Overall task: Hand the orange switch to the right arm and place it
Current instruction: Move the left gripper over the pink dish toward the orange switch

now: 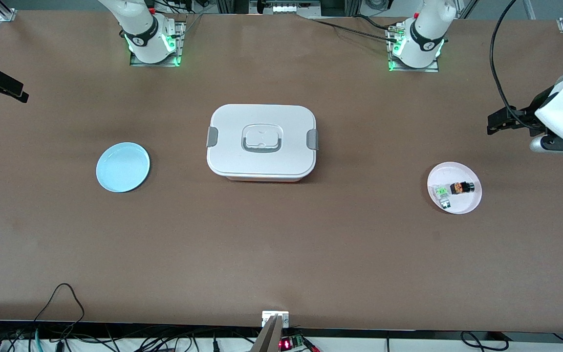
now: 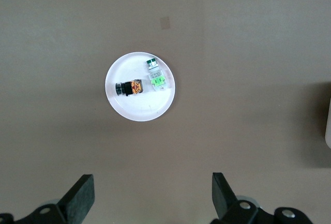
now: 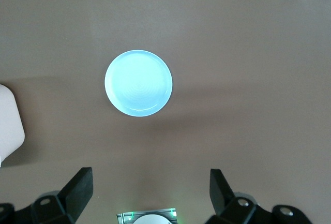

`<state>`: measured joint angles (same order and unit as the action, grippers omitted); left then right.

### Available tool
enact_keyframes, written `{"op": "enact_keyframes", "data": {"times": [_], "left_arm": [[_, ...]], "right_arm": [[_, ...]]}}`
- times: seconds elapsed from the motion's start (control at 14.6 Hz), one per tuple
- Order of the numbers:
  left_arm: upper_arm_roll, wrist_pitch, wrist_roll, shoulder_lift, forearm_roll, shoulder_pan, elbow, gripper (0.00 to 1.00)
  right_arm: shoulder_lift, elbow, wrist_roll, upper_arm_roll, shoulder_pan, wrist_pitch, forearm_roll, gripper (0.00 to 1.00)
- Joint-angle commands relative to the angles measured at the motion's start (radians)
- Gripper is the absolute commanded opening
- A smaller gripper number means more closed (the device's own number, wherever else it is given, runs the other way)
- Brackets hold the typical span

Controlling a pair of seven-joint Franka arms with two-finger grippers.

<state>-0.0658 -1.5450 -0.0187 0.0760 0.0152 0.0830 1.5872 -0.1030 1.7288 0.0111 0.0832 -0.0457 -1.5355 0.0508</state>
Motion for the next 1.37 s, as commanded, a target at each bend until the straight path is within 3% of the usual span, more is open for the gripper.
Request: {"op": "enact_keyframes", "data": {"times": [0.0, 0.96, 1.3], "left_arm": [[-0.005, 0.020, -0.007, 0.019, 0.006, 0.000, -0.038, 1.00], [-0.006, 0.077, 0.000, 0.053, -0.015, -0.005, -0.036, 1.00], [-0.009, 0.140, 0.016, 0.062, -0.008, -0.023, 0.028, 1.00]], "right_arm": [[-0.011, 0.005, 0.001, 0.001, 0.004, 0.008, -0.014, 1.00], [-0.009, -0.009, -0.003, 0.006, 0.003, 0.003, -0.012, 1.00], [0.005, -0.011, -0.005, 0.006, 0.003, -0.002, -0.014, 1.00]]}}
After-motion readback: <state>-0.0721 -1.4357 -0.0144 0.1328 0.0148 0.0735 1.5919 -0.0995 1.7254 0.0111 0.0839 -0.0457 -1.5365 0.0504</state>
